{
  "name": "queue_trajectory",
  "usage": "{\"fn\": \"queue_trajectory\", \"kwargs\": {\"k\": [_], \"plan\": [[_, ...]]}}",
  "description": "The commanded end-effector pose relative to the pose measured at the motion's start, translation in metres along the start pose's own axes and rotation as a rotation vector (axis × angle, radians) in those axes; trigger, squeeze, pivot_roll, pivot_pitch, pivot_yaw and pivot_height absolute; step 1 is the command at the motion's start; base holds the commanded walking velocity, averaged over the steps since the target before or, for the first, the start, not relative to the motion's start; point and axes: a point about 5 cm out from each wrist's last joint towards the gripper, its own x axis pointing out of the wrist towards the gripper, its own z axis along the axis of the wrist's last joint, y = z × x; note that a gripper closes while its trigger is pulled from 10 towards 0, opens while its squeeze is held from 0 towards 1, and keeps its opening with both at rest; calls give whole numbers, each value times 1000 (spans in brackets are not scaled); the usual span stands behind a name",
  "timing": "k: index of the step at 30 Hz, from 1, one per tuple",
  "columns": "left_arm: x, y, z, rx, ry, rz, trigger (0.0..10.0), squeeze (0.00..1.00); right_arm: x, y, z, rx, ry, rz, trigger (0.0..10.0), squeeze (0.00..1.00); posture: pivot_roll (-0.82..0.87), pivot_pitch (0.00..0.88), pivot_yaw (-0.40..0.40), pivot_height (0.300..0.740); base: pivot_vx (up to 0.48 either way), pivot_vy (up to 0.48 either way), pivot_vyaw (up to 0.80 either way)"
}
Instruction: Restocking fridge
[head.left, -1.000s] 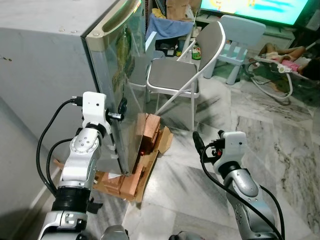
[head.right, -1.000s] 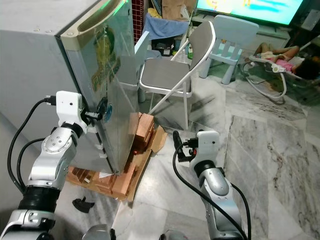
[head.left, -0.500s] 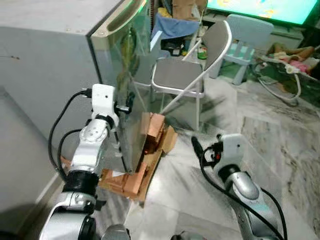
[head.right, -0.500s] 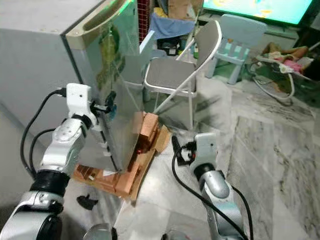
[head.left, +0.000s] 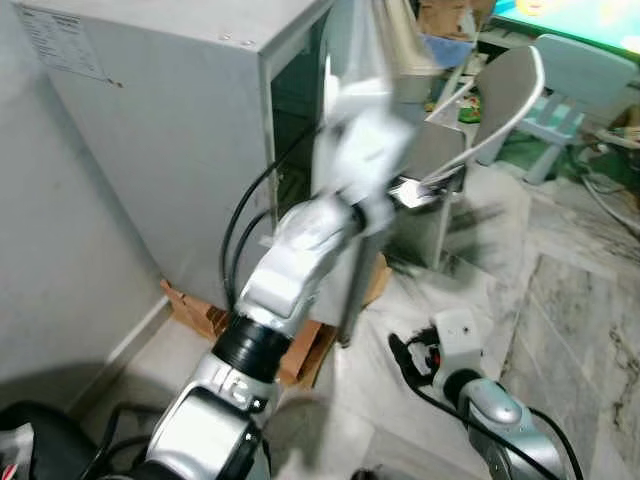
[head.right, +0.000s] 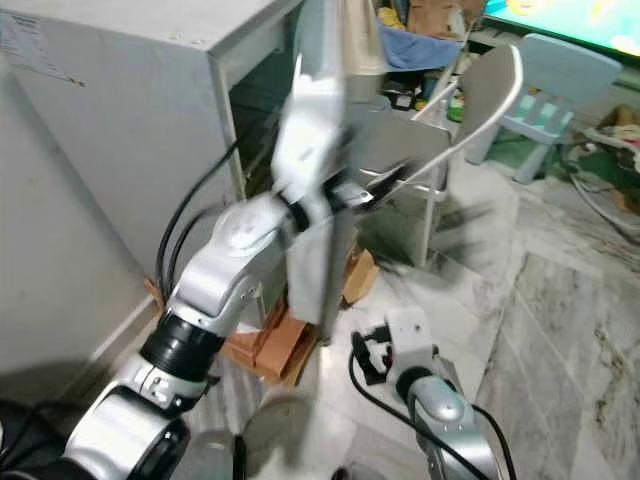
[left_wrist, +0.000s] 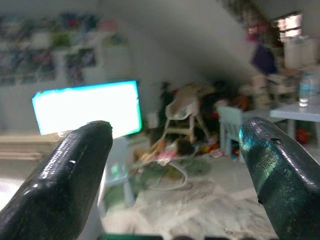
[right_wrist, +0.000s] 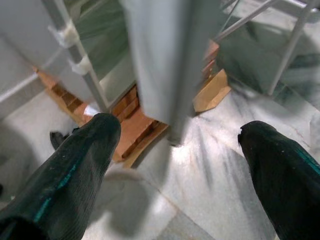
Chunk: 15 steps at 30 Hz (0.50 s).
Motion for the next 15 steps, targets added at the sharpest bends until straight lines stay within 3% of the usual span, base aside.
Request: {"fn": "queue_trajectory", "kwargs": {"k": [1,5,7,8,10,13,15], "plan": [[7,-5,-13,-49,24,22,10000,0,-2,-3,-5,3,29,-11,10000,0,68,22,-25,740,0,0,0],[-12,19,-28,-45,83,124,10000,0,-1,-3,-5,19,26,-18,10000,0,78,23,-23,740,0,0,0],[-41,41,-41,27,159,217,10000,0,1,-3,-3,28,17,-19,10000,0,89,25,-19,740,0,0,0],[-48,45,-44,17,170,240,10000,0,1,-3,-3,27,16,-19,10000,0,89,25,-19,740,0,0,0],[-69,55,-49,-7,225,326,10000,0,2,-3,-2,15,13,-11,10000,0,101,28,-14,740,0,-369,0],[-98,68,-62,65,348,429,10000,0,3,-2,0,-13,5,7,10000,0,110,34,-12,740,0,-421,0],[-106,73,-64,68,357,462,10000,0,3,-2,1,-19,0,4,10000,0,116,38,-11,740,0,-416,0]]}}
